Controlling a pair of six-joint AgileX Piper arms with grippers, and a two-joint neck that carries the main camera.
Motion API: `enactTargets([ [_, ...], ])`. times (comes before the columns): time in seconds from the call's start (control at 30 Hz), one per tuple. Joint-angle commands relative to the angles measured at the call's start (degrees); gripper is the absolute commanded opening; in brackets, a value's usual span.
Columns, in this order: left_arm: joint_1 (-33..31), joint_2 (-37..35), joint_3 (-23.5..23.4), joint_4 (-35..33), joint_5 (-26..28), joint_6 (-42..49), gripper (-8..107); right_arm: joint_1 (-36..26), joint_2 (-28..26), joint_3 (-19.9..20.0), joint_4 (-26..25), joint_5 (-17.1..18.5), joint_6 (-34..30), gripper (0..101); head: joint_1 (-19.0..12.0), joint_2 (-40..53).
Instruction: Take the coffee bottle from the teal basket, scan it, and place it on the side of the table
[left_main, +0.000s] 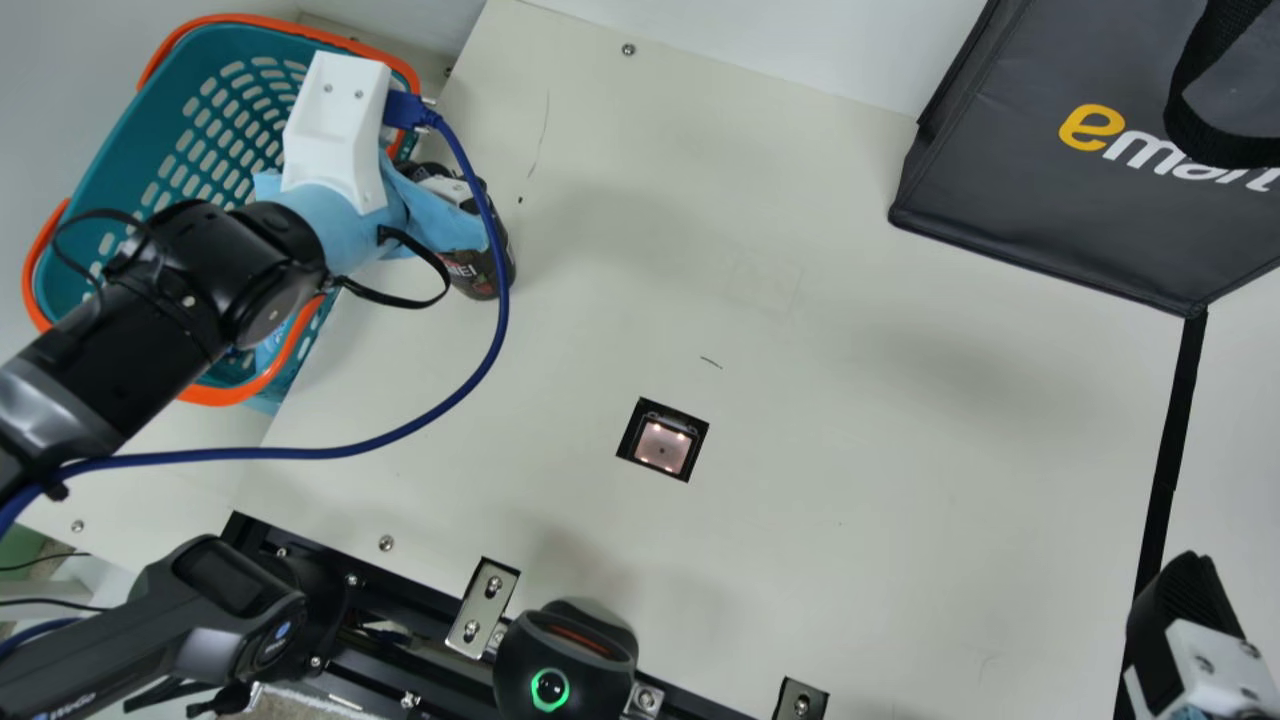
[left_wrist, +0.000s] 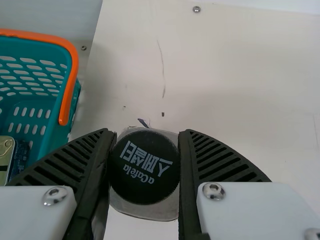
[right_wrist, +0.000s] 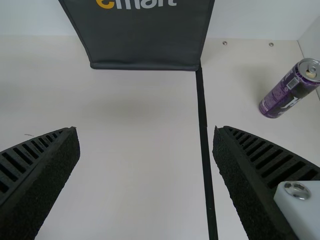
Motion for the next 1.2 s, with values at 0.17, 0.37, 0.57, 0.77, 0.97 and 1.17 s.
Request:
enactTargets([
  [0.17,-0.12,0.85,0.11,-0.37,-0.19,0.43,25,0.0,0.0,0.0,0.0,0.0,0.0,95,-1.66,0.23],
  [0.37,0.23,1.43,-0.16,-1.34,-0.11,1.65,45,0.0,0.0,0.0,0.0,0.0,0.0,95,-1.66,0.23],
  [0.57,0.88,1.36,-0.61,-2.43,-0.36,2.94,65,0.0,0.0,0.0,0.0,0.0,0.0,95,-1.66,0.23],
  [0.77,1.48,-0.1,-1.44,-4.48,0.05,5.0,86,0.0,0.0,0.0,0.0,0.0,0.0,95,-1.66,0.23],
  [0.97,2.14,-3.93,-2.3,-8.25,1.76,8.75,90,0.0,0.0,0.0,0.0,0.0,0.0,95,-1.66,0.23],
  [1.17,3.07,-9.83,-2.84,-11.99,4.68,12.8,90,0.0,0.0,0.0,0.0,0.0,0.0,95,-1.66,0.23],
])
